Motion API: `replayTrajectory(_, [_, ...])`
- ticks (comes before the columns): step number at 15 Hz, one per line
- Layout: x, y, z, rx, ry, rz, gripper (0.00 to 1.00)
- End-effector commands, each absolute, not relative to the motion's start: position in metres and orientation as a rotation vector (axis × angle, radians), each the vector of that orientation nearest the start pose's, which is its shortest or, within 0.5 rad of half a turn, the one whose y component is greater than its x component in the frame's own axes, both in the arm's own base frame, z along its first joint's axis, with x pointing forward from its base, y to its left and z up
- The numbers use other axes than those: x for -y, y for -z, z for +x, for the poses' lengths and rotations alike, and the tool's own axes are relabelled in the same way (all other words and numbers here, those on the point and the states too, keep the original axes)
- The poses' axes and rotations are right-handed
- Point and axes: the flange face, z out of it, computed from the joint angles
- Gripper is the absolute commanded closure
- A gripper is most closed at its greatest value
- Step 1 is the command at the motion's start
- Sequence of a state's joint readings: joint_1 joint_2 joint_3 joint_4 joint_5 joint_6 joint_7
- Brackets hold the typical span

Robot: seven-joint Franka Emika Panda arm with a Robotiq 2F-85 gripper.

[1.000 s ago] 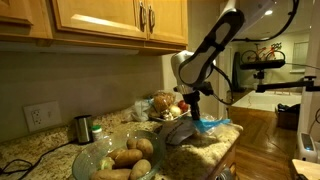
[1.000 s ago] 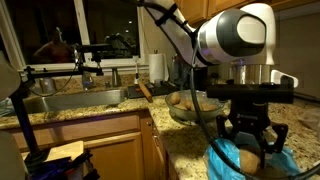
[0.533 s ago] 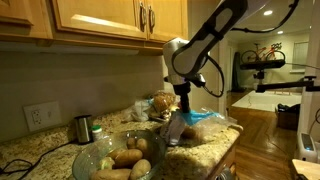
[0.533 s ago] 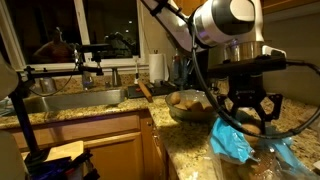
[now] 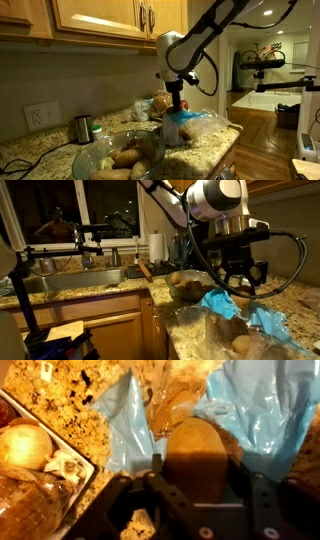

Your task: Remove some potatoes from the plastic and put them into the bowl

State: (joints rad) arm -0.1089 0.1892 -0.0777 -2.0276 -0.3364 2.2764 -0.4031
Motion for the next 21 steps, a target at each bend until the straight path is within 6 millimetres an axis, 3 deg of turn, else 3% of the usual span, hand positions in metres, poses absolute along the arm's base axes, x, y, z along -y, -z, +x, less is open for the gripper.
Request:
replayTrajectory(1, [0.096,-0.381,0.586,0.806,0.042,-3.348,0.61])
replayTrajectory(13, [0.018,-0.397,0.603,1.118,0.121,-3.248,0.61])
replayTrajectory(16, [0.007,-0.392,0.608,1.289,0.111,-3.167,0.61])
replayTrajectory(21, [-0.002,-0.362,0.630,1.610,0.073,-2.978,0.61])
